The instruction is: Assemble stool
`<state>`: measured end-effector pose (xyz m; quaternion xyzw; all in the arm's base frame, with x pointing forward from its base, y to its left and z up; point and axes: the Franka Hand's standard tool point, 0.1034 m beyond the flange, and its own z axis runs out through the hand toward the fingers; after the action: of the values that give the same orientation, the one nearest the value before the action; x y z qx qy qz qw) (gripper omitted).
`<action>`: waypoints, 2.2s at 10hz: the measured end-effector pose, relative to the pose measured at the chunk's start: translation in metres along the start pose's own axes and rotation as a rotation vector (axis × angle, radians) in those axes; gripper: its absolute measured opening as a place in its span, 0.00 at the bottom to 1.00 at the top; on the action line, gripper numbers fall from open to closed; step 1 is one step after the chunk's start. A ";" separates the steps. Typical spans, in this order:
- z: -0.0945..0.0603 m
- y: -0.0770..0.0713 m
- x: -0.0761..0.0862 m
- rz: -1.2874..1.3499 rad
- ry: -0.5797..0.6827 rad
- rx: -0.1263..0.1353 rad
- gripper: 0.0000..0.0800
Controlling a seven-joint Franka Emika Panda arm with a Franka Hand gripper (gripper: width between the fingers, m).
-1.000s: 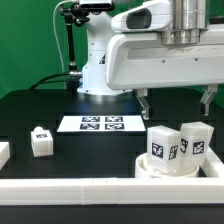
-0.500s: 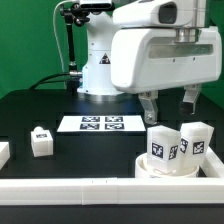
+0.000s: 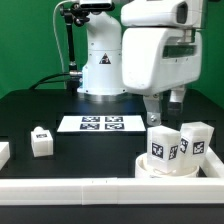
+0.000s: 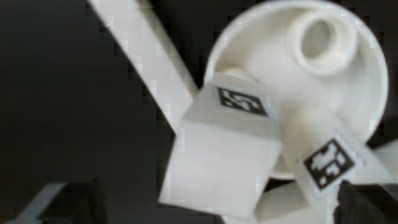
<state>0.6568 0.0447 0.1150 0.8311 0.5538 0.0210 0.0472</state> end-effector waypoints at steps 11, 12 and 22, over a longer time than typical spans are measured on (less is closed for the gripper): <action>0.008 -0.001 -0.002 -0.819 -0.148 -0.004 0.81; 0.011 -0.007 0.004 -0.820 -0.147 0.008 0.81; 0.027 -0.019 0.010 -0.815 -0.146 0.048 0.43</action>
Offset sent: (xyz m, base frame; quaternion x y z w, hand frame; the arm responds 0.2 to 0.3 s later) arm 0.0070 0.0073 -0.0018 -0.0002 -0.0153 -0.2583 0.9659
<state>0.6454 0.0596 0.0862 0.5438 0.8331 -0.0714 0.0715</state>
